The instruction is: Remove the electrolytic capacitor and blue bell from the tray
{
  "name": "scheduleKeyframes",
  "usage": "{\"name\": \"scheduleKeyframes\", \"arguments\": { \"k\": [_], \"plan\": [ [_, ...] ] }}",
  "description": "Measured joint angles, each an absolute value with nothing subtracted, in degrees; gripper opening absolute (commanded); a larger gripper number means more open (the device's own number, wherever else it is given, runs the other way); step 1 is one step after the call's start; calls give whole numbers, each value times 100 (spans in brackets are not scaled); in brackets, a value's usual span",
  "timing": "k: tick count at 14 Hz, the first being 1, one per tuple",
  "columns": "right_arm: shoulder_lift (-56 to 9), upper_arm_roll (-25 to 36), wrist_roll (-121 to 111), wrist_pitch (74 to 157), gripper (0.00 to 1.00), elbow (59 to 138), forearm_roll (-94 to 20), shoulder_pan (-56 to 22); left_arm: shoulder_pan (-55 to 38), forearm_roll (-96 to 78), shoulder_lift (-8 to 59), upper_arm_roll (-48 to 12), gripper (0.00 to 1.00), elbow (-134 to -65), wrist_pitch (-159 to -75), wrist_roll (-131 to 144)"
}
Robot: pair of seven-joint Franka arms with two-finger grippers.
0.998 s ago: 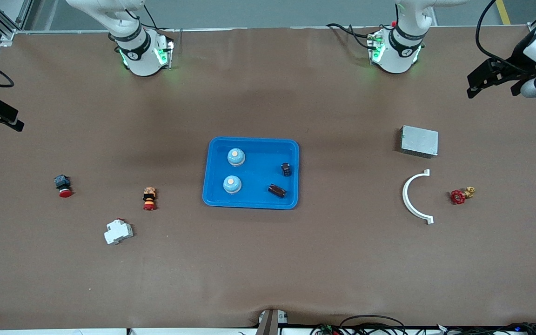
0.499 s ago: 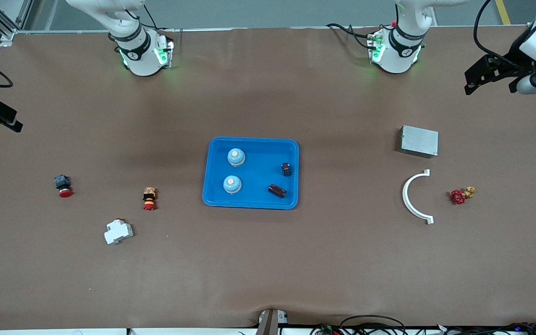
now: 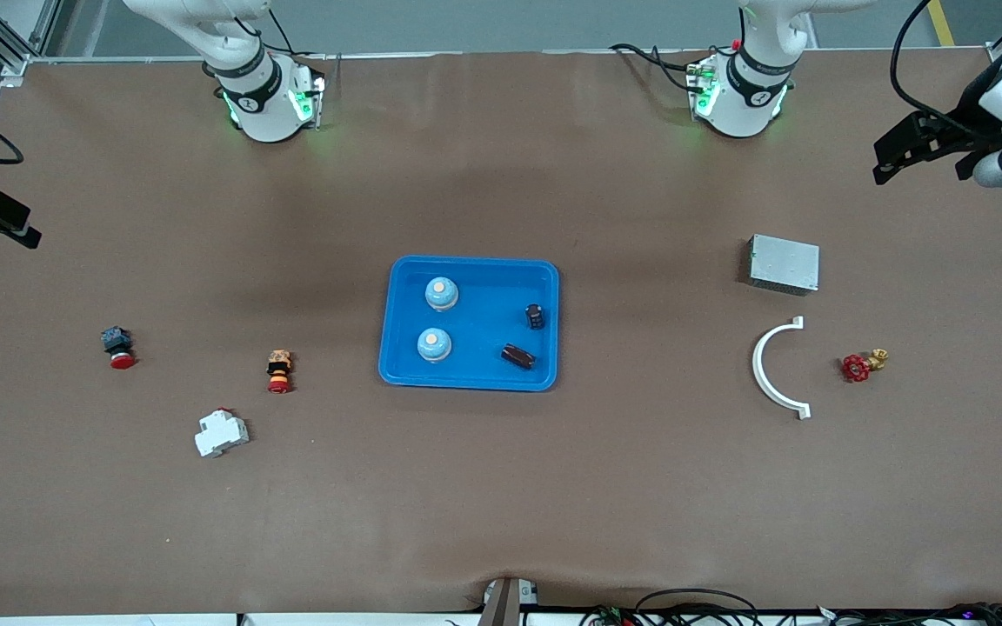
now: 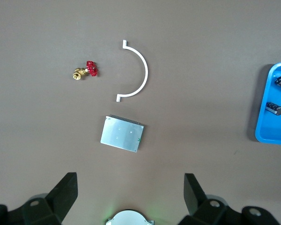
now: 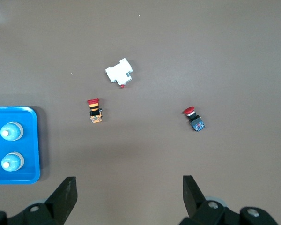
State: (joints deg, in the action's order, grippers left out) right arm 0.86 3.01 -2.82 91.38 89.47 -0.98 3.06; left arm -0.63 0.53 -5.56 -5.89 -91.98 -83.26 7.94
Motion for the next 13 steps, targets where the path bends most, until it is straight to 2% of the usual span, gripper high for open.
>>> {"name": "scheduleKeyframes", "arguments": {
  "k": [6,10,13],
  "plan": [
    [86,301,-282,9139,100,8945,-98,306,-191,52,192,-787,100,-9234,-8936,1096],
    [86,305,-282,9137,100,8947,-98,308,-331,52,615,-900,100,-9430,-9742,1717],
    [86,308,-282,9136,100,8953,-98,310,-392,49,879,-1070,100,-9498,-10053,2582]
  ]
}}
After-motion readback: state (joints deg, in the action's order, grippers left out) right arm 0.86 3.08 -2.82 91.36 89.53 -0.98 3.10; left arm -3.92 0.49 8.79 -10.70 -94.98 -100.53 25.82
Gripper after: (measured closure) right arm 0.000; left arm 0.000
